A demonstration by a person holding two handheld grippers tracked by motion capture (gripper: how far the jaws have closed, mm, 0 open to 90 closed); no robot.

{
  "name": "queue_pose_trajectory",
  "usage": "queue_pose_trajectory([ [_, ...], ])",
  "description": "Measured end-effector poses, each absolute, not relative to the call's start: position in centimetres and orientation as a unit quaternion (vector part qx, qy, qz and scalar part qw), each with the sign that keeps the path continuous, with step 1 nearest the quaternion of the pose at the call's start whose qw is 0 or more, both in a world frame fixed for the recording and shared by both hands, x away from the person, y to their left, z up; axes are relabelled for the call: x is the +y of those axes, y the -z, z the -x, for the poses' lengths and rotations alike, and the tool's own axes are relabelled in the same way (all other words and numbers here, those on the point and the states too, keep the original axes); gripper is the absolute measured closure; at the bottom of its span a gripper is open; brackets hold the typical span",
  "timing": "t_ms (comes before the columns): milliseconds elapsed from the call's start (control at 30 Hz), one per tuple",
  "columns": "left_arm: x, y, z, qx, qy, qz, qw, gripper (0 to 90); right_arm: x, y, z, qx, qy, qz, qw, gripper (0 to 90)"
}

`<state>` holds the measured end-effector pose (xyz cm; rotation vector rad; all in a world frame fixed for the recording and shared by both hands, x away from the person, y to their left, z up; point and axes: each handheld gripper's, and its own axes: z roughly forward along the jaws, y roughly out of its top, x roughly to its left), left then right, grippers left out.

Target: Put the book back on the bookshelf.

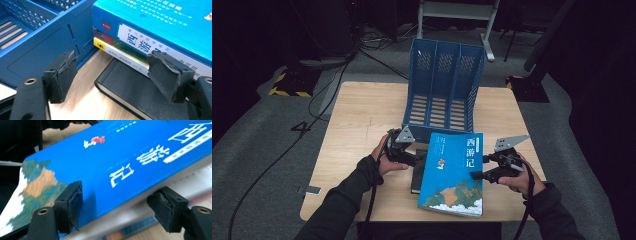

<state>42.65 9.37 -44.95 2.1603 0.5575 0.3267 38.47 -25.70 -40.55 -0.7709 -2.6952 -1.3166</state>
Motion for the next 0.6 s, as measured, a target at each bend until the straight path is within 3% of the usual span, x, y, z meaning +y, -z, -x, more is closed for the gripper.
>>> queue_pose_trajectory([
  [333, 9.4, 45.3, -42.8, 0.228, -0.124, -0.867, 0.425, 23.2, -25.0, 41.1, -39.7, -0.853, 0.456, 0.252, 0.033, 55.2],
  [600, 10.5, 45.6, -43.4, 0.248, -0.131, -0.86, 0.425, 25.3, -24.1, 41.2, -39.9, -0.847, 0.477, 0.234, 0.009, 62.6],
])
